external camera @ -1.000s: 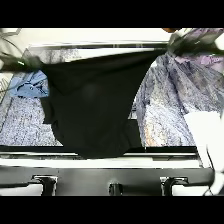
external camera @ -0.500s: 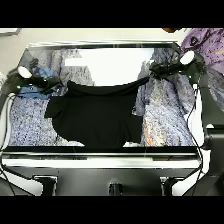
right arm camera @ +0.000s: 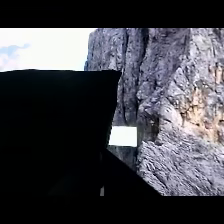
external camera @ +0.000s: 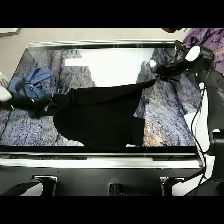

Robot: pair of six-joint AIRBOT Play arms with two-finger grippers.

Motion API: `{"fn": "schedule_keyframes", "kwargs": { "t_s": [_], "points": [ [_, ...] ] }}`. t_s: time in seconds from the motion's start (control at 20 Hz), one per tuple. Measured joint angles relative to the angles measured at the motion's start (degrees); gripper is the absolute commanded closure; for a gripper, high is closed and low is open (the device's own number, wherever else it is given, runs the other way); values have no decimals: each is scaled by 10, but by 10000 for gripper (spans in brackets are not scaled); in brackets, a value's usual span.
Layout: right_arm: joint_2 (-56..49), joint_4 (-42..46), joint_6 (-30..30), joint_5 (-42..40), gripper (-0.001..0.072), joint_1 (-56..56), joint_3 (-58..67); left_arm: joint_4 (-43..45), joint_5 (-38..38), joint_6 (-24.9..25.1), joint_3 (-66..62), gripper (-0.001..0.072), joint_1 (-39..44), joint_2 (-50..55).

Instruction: Fold the clothes and pants, and hang the long-sleeved shirts on hangers.

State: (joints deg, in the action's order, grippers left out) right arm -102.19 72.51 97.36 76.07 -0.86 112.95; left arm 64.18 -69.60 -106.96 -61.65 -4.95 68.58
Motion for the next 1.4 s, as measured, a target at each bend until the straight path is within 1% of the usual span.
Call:
{"fn": "schedule_keyframes", "kwargs": {
  "t_s": [0.15, 0.25, 0.35, 0.45, 0.5, 0.6, 0.8, 1.0, 1.05, 1.15, 1.25, 1.4],
  "points": [
    [5, 10, 0, 27, 682, 0, 0, -52, 60, -54, 162, 10, 78, -94],
    [7, 14, 0, 42, 682, 0, 0, -78, 103, -85, 235, 10, 139, -125],
    [8, 16, 0, 54, 682, 0, 0, -99, 151, -115, 280, 12, 203, -134],
    [8, 17, 0, 66, 682, 0, 0, -112, 199, -147, 303, 17, 259, -126],
    [9, 17, 0, 70, 682, 0, 0, -121, 220, -160, 311, 32, 284, -117],
    [9, 19, 0, 80, 682, 0, 0, -148, 259, -178, 320, 32, 324, -93],
    [9, 19, 2, 95, 682, 0, 0, -189, 320, -191, 324, 32, 376, -47],
    [9, 21, 4, 101, 682, 0, 0, -212, 345, -195, 324, 38, 393, -22],
    [9, 21, 4, 103, 682, 0, 0, -214, 348, -195, 323, 106, 395, -18],
    [9, 21, 5, 104, 682, 0, 0, -216, 353, -196, 323, 324, 397, -9],
    [9, 21, 7, 106, 682, 0, 0, -215, 365, -195, 323, 681, 398, -1],
    [10, 21, 9, 110, 682, 0, 0, -219, 383, -180, 316, 690, 395, 4]
  ]
}}
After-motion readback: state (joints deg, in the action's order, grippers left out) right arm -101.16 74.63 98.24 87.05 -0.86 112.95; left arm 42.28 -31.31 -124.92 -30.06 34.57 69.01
